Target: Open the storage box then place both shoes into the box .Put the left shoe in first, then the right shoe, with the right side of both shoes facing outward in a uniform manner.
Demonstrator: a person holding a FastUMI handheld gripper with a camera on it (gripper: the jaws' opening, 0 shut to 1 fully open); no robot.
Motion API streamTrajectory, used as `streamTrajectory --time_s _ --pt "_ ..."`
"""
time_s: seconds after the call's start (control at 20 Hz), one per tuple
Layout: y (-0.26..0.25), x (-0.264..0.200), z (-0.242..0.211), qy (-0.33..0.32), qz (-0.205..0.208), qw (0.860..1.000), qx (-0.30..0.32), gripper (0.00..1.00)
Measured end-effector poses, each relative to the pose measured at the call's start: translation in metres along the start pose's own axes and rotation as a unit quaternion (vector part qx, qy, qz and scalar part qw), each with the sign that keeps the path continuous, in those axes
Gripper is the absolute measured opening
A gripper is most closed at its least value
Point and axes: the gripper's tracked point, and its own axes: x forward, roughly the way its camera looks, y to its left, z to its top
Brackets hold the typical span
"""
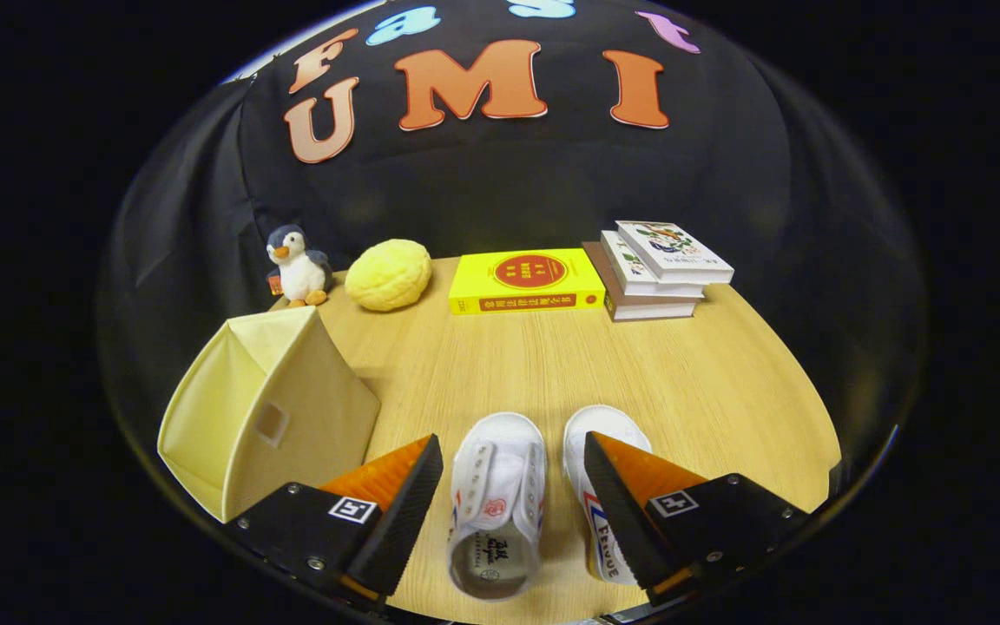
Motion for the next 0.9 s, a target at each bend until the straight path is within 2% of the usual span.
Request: streamTrajectory --time_s 0.2,0.5,0.9 --pt "-0.011 -0.003 -0.031 0.022 -0.009 1.000 -0.018 0.93" --pt "-0.012 0.000 -0.063 0.057 0.004 0.998 -0.039 0.86" --pt "-0.001 0.016 -0.092 0.100 0.030 0.994 -0.043 0.55"
